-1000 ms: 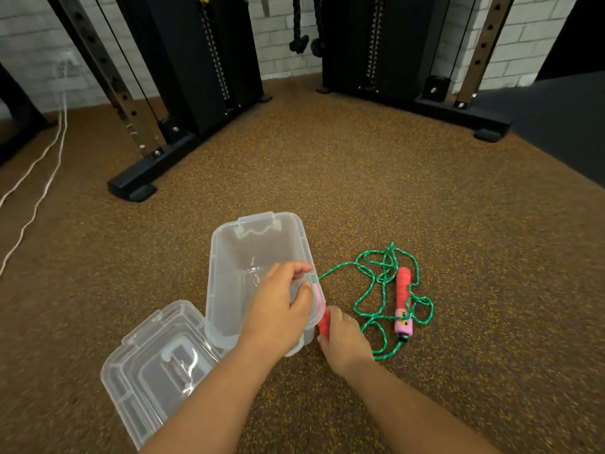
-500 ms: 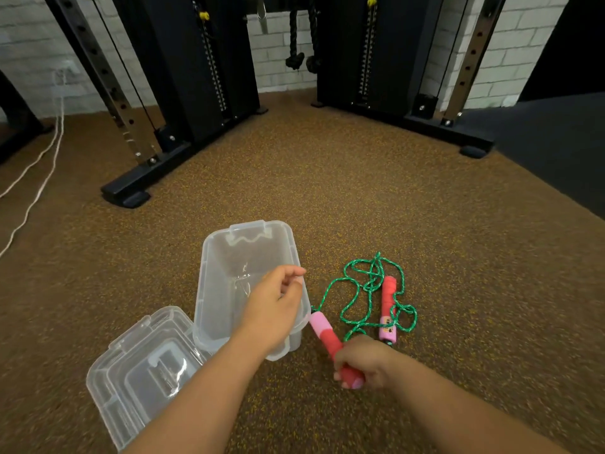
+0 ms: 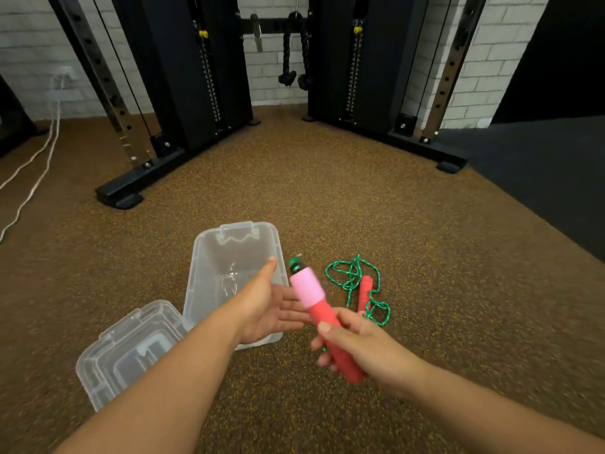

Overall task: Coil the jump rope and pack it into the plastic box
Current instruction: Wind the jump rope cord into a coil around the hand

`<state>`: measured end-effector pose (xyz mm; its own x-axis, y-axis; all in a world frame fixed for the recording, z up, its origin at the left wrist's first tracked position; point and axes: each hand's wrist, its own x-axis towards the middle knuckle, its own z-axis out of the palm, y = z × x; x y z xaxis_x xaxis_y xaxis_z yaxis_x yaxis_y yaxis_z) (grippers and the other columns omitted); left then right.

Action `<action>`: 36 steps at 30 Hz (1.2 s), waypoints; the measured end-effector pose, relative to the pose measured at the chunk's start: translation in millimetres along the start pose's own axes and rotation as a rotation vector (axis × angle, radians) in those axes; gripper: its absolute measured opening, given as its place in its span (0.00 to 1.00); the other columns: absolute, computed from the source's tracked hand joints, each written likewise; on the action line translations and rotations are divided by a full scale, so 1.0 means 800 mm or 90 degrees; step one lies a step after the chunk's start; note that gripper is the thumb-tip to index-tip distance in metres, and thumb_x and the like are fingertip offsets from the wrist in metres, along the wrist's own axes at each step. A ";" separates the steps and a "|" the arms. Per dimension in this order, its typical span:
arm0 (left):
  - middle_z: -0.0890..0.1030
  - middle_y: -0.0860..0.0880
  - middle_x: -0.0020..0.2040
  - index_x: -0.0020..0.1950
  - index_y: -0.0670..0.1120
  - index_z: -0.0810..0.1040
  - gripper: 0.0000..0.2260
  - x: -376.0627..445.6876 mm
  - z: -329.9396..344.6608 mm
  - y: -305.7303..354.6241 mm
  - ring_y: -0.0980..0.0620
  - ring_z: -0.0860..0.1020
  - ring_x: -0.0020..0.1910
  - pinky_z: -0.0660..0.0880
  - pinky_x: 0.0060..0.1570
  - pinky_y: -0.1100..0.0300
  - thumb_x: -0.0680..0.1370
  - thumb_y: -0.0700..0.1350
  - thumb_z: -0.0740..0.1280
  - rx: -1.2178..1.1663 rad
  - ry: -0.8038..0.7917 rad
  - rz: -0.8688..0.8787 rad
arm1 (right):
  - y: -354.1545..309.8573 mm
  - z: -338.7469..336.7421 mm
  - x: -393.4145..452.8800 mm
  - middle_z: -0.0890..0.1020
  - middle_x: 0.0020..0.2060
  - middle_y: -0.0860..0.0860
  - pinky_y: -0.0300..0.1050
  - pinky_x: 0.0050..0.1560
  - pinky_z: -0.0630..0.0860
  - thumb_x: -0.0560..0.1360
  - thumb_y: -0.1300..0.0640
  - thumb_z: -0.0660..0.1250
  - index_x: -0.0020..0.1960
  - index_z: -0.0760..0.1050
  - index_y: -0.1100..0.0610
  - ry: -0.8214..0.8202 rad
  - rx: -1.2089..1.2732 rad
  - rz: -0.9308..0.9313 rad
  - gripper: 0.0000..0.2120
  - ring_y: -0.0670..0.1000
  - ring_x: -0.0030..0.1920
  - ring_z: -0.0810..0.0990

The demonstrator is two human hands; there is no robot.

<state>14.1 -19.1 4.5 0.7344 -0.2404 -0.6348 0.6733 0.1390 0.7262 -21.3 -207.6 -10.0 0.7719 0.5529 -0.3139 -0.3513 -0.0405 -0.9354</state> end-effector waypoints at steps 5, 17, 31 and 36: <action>0.81 0.35 0.57 0.59 0.34 0.78 0.49 -0.015 0.012 0.011 0.41 0.83 0.50 0.77 0.53 0.51 0.69 0.75 0.44 -0.132 -0.123 0.002 | -0.004 0.001 -0.021 0.82 0.44 0.53 0.36 0.46 0.77 0.70 0.59 0.68 0.54 0.71 0.55 -0.182 -0.097 0.022 0.13 0.43 0.38 0.81; 0.86 0.40 0.46 0.50 0.39 0.84 0.24 -0.033 0.019 0.021 0.47 0.85 0.41 0.82 0.41 0.56 0.81 0.50 0.51 -0.091 -0.110 0.070 | 0.033 0.006 -0.015 0.80 0.45 0.49 0.35 0.51 0.75 0.76 0.66 0.63 0.54 0.68 0.53 -0.255 -0.215 0.083 0.11 0.41 0.42 0.79; 0.86 0.42 0.40 0.55 0.38 0.82 0.21 -0.047 0.013 0.018 0.47 0.85 0.40 0.82 0.38 0.56 0.76 0.50 0.56 -0.073 -0.252 0.030 | 0.045 -0.009 0.020 0.70 0.69 0.50 0.32 0.62 0.69 0.69 0.56 0.73 0.74 0.55 0.52 -0.151 -0.541 0.042 0.40 0.47 0.63 0.72; 0.86 0.44 0.46 0.58 0.41 0.81 0.21 -0.052 0.007 0.017 0.47 0.85 0.46 0.81 0.46 0.57 0.73 0.55 0.65 0.010 -0.392 -0.023 | 0.006 -0.017 0.041 0.71 0.67 0.52 0.44 0.71 0.64 0.68 0.61 0.66 0.69 0.65 0.54 0.113 -0.424 -0.253 0.30 0.49 0.69 0.69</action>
<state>-7.6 -12.9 42.3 0.5238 -0.7554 -0.3937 0.6917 0.1075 0.7142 9.3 -200.8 -26.6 0.8656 0.4916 0.0955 0.3157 -0.3876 -0.8661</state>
